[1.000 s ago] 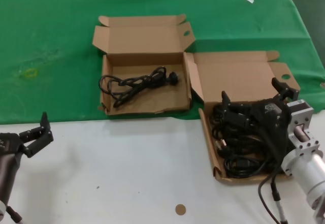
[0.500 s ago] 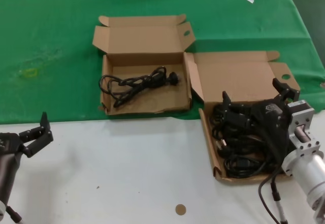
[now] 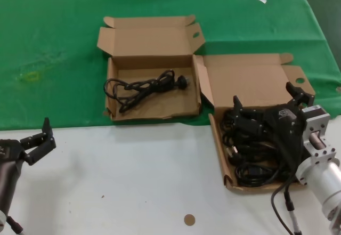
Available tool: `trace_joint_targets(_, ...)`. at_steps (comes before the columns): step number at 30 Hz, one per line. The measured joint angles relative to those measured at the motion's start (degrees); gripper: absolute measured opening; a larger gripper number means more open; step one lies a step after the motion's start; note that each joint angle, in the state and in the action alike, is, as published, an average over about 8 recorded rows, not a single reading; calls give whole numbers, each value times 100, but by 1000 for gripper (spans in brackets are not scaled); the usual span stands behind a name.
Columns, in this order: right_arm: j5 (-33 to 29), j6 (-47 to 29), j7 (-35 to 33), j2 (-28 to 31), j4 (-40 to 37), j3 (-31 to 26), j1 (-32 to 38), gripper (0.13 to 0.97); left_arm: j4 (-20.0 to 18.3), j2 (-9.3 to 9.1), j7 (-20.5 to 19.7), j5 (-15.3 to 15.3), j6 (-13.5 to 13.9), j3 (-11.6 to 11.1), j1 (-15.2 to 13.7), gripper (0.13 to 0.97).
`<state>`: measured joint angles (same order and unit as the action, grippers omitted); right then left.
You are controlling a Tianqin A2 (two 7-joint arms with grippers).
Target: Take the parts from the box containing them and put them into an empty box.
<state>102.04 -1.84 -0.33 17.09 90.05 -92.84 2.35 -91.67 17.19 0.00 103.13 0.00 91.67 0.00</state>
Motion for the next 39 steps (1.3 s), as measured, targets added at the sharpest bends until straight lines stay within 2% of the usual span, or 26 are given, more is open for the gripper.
trace_joint_targets(39,0,0,0,0,0,0,0,966,0,0,0,0,0,0,0,966)
